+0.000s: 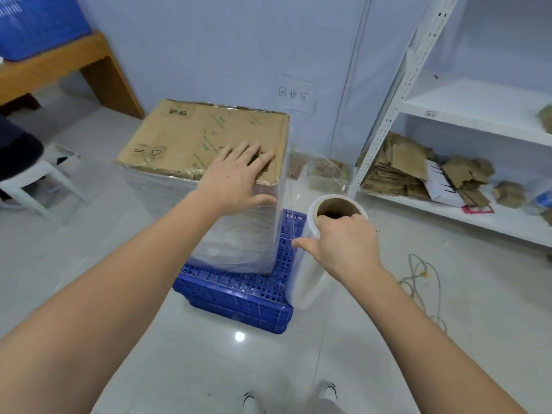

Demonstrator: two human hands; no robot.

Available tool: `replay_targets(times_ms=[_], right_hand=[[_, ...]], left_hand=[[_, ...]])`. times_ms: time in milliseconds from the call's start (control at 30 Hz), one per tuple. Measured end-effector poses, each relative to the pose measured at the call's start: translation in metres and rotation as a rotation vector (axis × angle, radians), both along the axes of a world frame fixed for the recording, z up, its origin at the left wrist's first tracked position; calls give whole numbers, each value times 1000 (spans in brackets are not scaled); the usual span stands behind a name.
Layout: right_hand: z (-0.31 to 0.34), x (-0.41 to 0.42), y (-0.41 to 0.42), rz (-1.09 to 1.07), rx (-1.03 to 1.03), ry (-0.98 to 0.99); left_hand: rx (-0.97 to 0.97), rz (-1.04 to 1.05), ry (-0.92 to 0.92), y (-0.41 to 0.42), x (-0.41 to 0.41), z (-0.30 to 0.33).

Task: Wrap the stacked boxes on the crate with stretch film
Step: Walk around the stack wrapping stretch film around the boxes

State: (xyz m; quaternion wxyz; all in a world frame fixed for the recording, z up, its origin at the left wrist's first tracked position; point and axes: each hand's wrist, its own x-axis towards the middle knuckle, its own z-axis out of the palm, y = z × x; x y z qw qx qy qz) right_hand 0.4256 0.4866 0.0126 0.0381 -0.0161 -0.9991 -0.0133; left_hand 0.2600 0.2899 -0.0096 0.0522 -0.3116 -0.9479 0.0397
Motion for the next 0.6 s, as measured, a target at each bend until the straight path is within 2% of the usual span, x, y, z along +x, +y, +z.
replay_targets(times_ms=[233,367,600], right_hand=[[-12,10,29,27,-59,49],[-10,17,32,262,45,83],[-8,19,11,685,30,14]], left_hand=[[2,64,5,19,-1,-4],[8,124,17,41,6,-5],[39,207,13,68,10,-6]])
